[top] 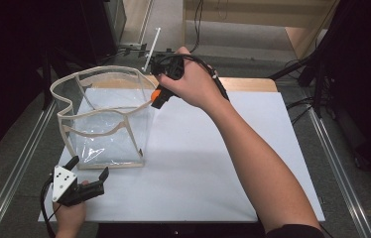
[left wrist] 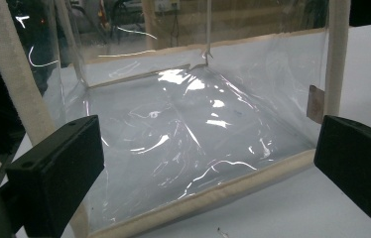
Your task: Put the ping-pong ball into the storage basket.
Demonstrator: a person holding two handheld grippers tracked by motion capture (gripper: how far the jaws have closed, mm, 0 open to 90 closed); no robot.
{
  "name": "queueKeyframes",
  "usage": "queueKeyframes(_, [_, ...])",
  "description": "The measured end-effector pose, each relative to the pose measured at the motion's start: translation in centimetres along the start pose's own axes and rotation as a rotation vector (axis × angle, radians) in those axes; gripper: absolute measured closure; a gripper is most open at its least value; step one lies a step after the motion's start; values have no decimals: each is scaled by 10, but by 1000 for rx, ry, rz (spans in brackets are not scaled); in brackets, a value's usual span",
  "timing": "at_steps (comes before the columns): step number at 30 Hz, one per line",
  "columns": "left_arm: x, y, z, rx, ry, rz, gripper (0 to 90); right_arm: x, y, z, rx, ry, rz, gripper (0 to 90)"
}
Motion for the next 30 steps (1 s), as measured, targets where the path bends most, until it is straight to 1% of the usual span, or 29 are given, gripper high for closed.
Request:
queueKeyframes(4, [0, 0, 0, 0, -1, 1, 0, 1, 0, 3, -3, -4, -2, 478])
queueKeyframes(6, [0, 0, 0, 1, -2, 0, 0, 1, 1, 6, 4, 2, -1, 477])
queueKeyframes(7, [0, 0, 0, 0, -2, -1, 0, 1, 0, 6, -4, 0, -1, 477])
queueKeyframes(9, [0, 0, 0, -2, -2, 0, 0, 1, 2, 9, 7, 7, -1, 477])
queueKeyframes(11, [0, 0, 0, -1, -2, 0, 0, 1, 3, 10, -4, 0, 2, 477])
queueKeyframes(12, [0, 0, 0, 0, 0, -1, 0, 1, 4, 11, 3, 2, 1, 477])
queueKeyframes(18, [0, 0, 0, -1, -1, -1, 0, 0, 5, 17, -2, 5, 3, 477])
queueKeyframes(19, [0, 0, 0, -1, -1, -2, 0, 0, 6, 18, 6, 9, 3, 477])
queueKeyframes(20, [0, 0, 0, -1, -1, -2, 0, 0, 6, 19, -4, 7, 3, 477])
queueKeyframes(21, [0, 0, 0, -1, -1, -2, 0, 0, 7, 20, 2, 9, 3, 477])
queueKeyframes(24, [0, 0, 0, 2, -1, -4, 0, 0, 8, 23, -10, 7, -3, 477])
queueKeyframes(25, [0, 0, 0, 1, -2, -3, 0, -1, 9, 25, -7, 14, -2, 477])
queueKeyframes(30, [0, 0, 0, 4, 0, -4, 0, -5, 13, 29, -16, 8, -14, 477])
Point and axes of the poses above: each handheld gripper's, and its own axes: x roughly backward along the jaws, z roughly out of its top, y roughly to its right, the point moved 9 cm from there along -x, roughly forward along the jaws, and after that the axes turned 2 degrees about x, right-handed, at the moved point
